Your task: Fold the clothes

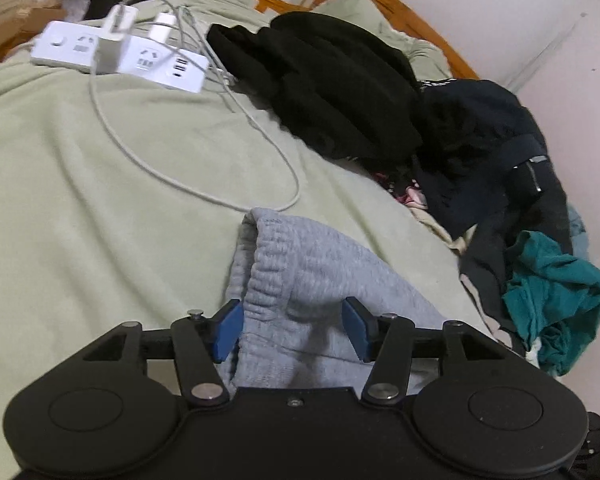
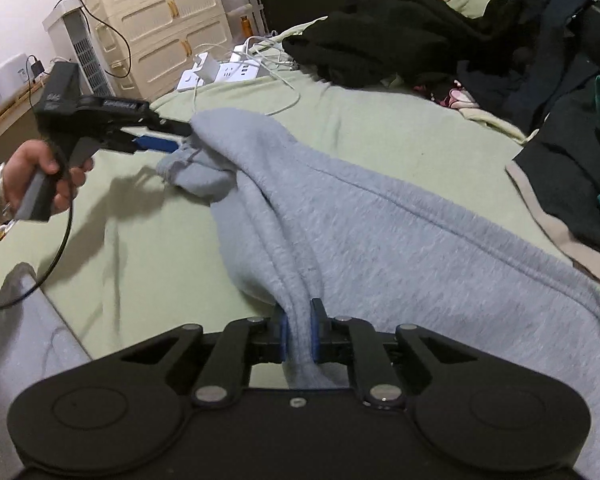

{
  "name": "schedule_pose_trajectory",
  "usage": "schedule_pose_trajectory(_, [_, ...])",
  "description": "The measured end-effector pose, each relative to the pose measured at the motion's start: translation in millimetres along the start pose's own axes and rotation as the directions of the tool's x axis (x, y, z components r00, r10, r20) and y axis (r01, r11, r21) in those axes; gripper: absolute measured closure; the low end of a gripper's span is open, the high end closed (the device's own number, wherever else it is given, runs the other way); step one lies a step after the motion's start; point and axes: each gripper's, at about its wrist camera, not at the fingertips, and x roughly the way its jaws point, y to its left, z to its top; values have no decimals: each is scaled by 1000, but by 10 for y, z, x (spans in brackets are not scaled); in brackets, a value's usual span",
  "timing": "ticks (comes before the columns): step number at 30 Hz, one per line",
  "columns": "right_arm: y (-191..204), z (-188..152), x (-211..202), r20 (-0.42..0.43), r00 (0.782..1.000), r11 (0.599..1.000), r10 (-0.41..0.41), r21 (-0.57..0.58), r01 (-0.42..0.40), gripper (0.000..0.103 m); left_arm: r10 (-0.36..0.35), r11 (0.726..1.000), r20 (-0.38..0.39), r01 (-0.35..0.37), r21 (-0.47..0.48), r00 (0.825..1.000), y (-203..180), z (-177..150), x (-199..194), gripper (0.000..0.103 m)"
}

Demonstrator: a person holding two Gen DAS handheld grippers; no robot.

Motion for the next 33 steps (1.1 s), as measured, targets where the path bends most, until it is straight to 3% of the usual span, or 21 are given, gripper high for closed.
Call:
schedule_pose_trajectory(5, [-14, -38, 16, -4, 1000, 1000, 4, -6, -4, 93, 11, 1000, -26, -11, -1, 1000, 74, 21, 79, 44])
schedule_pose_trajectory(8, [-54, -55, 6, 0, 1000, 1000, 8, 12, -8, 93, -70, 997, -37, 69, -20, 997, 145, 1, 59, 23])
schedule_pose_trajectory(9, [-61, -59, 7, 0, 1000, 1000, 8, 16, -8, 93, -120, 993, -50, 119, -22, 992, 197, -36, 101, 23])
schedule_pose_trajectory(11, [-63, -69, 11, -1, 1000, 1000, 13, 19, -13, 93, -126, 992, -61, 125, -23, 990, 233, -37, 169, 25])
schedule_pose_trajectory(14, [-59, -85, 24, -4, 1000, 1000, 16, 21, -16, 93, -125, 992, -52, 124, -30, 991, 237, 19, 212, 38])
schedule_pose_trajectory(16, [-75, -98, 34, -5, 1000, 999, 19, 31, -19, 93, -119, 993, -47, 118, -27, 992, 232, 41, 218, 67])
schedule_pose_trajectory(18, [-84, -99, 38, -5, 1000, 999, 20, 41, -20, 93, -110, 994, -38, 109, -20, 993, 215, 42, 207, 72])
schedule_pose_trajectory(27, [-25, -13, -136, 30, 999, 999, 23, 37, -24, 93, -9, 996, 48, 5, 84, 999, -116, 149, -297, 78])
schedule_pose_trajectory(31, [38, 91, -360, 60, 997, 999, 39, 5, -40, 93, 68, 985, -24, -63, 158, 997, -269, 348, -538, 79])
schedule_pose_trajectory(33, [68, 130, -463, 71, 994, 996, 88, 1, -88, 93, 65, 985, -66, -54, 163, 996, -269, 527, -659, 79])
